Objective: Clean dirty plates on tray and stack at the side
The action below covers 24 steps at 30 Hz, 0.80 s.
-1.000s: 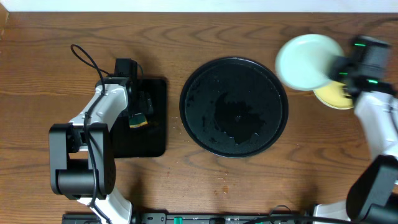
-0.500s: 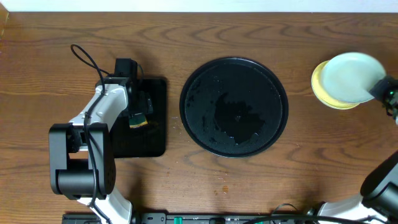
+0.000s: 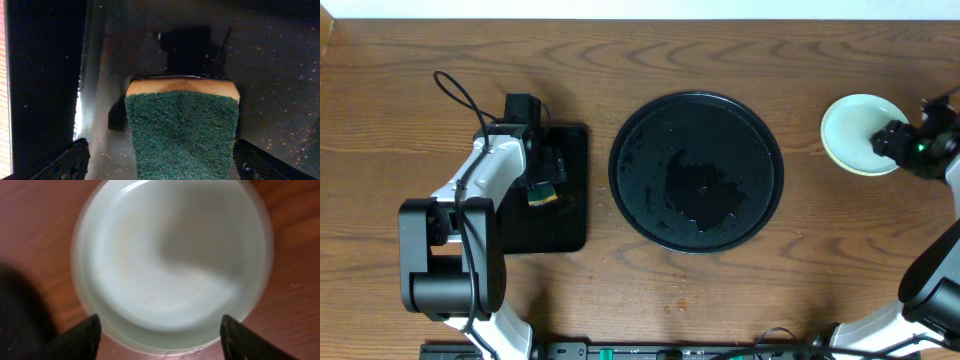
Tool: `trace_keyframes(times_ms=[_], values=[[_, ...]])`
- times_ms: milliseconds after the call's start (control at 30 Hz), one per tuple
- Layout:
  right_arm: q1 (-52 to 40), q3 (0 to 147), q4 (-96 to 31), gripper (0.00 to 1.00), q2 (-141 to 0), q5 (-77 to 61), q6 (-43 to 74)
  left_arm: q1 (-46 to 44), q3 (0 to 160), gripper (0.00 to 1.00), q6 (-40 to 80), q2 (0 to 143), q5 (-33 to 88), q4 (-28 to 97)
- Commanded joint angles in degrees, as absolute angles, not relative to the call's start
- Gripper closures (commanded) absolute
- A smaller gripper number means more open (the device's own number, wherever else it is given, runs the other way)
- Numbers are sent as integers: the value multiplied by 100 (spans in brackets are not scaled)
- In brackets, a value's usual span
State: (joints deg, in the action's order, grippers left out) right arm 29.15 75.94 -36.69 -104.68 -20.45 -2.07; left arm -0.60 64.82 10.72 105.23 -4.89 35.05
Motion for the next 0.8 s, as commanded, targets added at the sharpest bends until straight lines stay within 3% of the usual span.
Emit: trace_keyframes(times_ms=[0, 100, 133, 400, 767], values=[[2473, 8160, -4244, 25, -10180, -2473, -1138, -56, 6475, 8, 1105, 10527, -561, 3507], [2029, 8261, -4628, 18, -10180, -2467, -1313, -56, 6475, 9, 1105, 10527, -563, 3507], [1890, 8259, -4703, 1, -10180, -2469, -1310, -56, 6475, 9, 1105, 10527, -563, 3507], [1046, 8202, -4777, 1, -10184, -2464, -1313, -56, 6475, 8, 1105, 10527, -563, 3507], [860, 8202, -4777, 1, -10184, -2401, -1313, -56, 6475, 9, 1105, 10527, -563, 3507]])
